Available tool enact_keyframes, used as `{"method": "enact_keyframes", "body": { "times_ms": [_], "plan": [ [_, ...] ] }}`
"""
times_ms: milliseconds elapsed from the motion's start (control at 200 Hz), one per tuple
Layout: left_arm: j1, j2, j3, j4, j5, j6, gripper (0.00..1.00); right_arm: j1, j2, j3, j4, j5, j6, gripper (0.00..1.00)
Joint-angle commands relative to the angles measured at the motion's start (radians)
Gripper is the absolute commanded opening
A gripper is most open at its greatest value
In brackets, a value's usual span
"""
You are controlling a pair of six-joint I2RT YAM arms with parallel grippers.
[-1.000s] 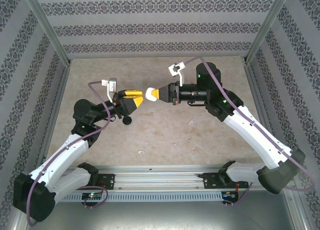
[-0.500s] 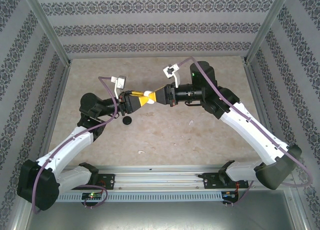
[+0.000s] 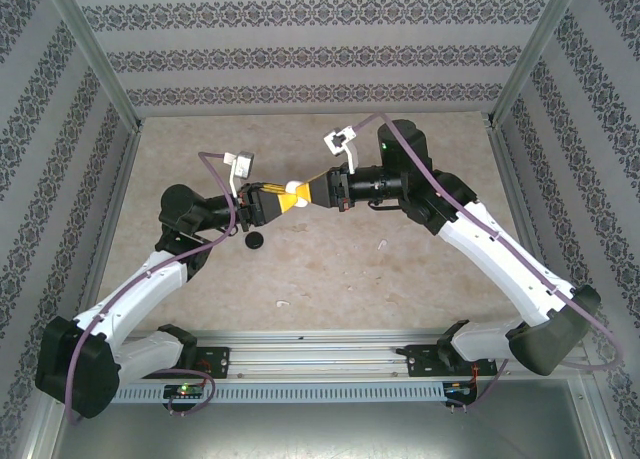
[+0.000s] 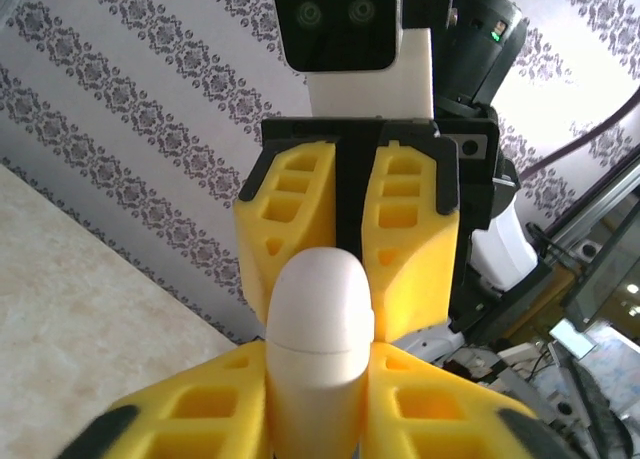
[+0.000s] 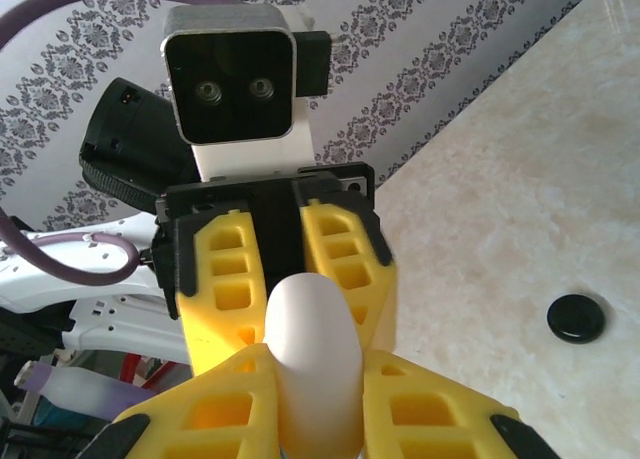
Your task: Insert the wireless bluetooth earbuds into the charging case
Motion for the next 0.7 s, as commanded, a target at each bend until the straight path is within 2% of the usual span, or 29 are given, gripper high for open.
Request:
{"method": "enact_keyframes", "body": {
  "times_ms": [0, 100, 215, 360, 694],
  "plan": [
    [0.003, -0.004, 0.025, 0.030, 0.034, 0.027, 0.10, 0.008, 0.022, 0.026, 0.018, -0.021, -0.013, 0.10],
    [0.003, -0.006, 0.020, 0.032, 0.033, 0.057, 0.02, 0.006, 0.027, 0.025, 0.015, -0.023, -0.013, 0.12],
    [0.004, -0.006, -0.016, 0.126, 0.016, 0.067, 0.01, -0.005, 0.030, 0.016, 0.035, -0.040, 0.013, 0.18],
    [0.003, 0.001, -0.035, 0.151, 0.040, 0.128, 0.00, -0.032, 0.042, 0.003, 0.044, -0.055, 0.042, 0.27],
    [0.004, -0.073, -0.065, -0.041, -0.022, 0.378, 0.00, -0.071, 0.082, -0.001, -0.038, -0.029, 0.034, 0.41]
  ]
}}
